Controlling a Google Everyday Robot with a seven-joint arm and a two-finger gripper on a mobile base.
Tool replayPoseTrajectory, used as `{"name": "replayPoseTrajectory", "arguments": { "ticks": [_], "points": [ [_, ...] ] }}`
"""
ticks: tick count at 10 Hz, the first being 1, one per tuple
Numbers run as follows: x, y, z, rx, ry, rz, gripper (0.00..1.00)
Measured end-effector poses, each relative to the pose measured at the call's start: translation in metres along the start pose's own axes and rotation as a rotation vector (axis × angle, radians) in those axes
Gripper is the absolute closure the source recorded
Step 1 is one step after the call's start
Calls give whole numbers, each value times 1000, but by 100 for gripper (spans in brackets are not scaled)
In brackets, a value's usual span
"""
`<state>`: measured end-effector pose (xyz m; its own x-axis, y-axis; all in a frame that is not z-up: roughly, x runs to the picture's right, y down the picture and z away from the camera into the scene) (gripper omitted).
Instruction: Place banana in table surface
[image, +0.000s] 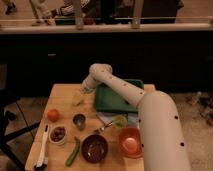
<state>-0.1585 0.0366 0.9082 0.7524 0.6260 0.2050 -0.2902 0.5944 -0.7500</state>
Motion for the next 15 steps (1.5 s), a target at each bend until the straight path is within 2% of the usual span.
{"name": "replayPoseTrajectory", "arguments": {
  "ticks": [5,8,10,15],
  "points": [
    [6,-6,-25,27,-41,-6,20],
    [8,-7,-31,16,-45,-25,20],
    [10,-11,-35,-10,-40,-50,20],
    [11,-19,-31,-120,7,-134,20]
  ]
}}
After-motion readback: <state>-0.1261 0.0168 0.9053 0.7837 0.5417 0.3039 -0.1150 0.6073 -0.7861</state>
